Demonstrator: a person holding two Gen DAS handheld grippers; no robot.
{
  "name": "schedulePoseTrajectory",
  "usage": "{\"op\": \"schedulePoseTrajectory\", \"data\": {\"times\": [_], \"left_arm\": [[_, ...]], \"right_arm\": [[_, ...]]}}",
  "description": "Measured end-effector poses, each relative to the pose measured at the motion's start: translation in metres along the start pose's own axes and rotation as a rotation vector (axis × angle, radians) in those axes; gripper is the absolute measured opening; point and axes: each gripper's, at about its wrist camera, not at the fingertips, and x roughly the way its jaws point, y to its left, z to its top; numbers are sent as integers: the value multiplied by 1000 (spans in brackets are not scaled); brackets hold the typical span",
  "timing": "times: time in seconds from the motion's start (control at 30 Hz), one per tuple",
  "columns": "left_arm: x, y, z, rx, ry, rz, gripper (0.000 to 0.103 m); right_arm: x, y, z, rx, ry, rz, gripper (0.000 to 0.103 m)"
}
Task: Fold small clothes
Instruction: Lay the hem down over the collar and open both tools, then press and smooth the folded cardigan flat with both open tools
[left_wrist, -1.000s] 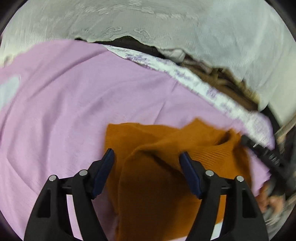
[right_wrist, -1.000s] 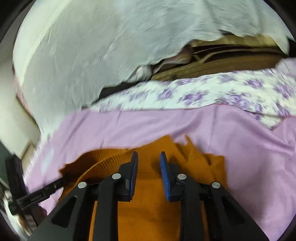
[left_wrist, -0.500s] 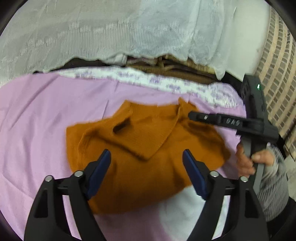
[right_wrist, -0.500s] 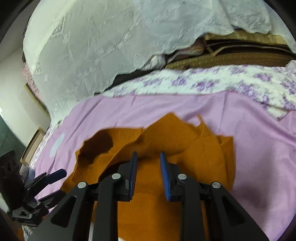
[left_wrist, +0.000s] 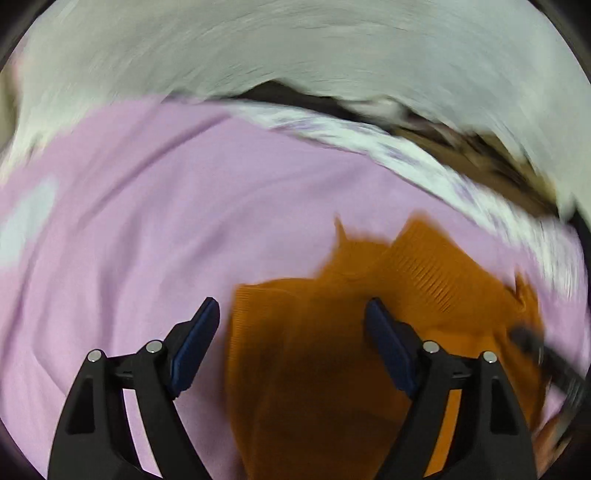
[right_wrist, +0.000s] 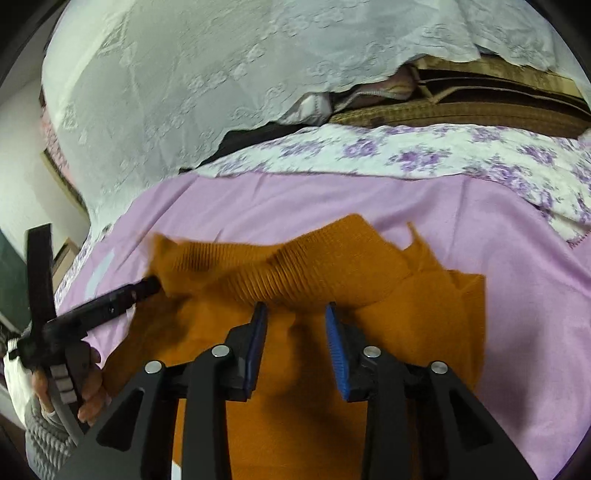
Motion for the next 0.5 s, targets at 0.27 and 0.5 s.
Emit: {"op": "schedulePoseTrajectory", "data": {"times": [0.27, 0.5], "left_arm": [[-10, -16, -12, 74, 37, -114, 82], [32, 8, -16, -7, 78, 8, 96]], "right_arm": [[1, -3, 8, 37, -21, 19, 33], [21, -65, 4, 243, 46, 43, 7]]}}
